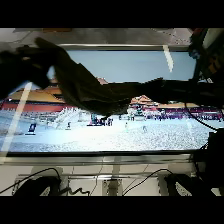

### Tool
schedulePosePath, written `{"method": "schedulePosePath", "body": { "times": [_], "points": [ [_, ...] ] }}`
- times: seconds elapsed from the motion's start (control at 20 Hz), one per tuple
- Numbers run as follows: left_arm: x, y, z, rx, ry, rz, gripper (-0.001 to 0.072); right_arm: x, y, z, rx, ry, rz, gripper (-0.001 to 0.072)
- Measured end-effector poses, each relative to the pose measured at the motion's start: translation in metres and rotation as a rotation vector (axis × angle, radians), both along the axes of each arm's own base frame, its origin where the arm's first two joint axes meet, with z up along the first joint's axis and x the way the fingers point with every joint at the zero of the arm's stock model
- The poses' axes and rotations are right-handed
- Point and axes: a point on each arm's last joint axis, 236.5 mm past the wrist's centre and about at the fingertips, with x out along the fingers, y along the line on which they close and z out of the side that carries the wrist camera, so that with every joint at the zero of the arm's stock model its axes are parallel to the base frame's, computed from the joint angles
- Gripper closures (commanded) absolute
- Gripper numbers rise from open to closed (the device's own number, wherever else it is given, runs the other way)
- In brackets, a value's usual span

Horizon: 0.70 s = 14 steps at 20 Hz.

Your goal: Fold the clothes and pants, and hang the long-sleeved shirts on hangers.

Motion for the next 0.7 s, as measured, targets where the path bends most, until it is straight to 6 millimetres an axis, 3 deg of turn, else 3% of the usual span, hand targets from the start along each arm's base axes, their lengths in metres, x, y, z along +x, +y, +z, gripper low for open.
{"method": "schedulePosePath", "body": {
  "times": [0.15, 0.3, 0.45, 0.55, 0.7],
  "points": [
    [-0.061, 0.012, 0.016, -0.056, 0.012, -0.026, 0.0689, -0.032, -0.001, 0.043, 0.057, -0.033, -0.012, 0.0673],
    [-0.09, 0.022, 0.008, -0.101, 0.095, -0.015, 0.0689, -0.05, -0.003, 0.062, 0.11, 0.007, -0.03, 0.0673],
    [-0.075, 0.033, -0.041, -0.064, 0.294, 0.067, 0.0688, -0.041, -0.007, 0.047, 0.102, 0.103, -0.086, 0.0674],
    [-0.048, 0.035, -0.083, -0.02, 0.432, 0.118, 0.0688, -0.016, -0.015, 0.017, 0.064, 0.188, -0.164, 0.0673],
    [0.011, 0.027, -0.159, 0.035, 0.623, 0.179, 0.0688, 0.034, -0.03, -0.045, 0.005, 0.294, -0.301, 0.0673]
  ]
}}
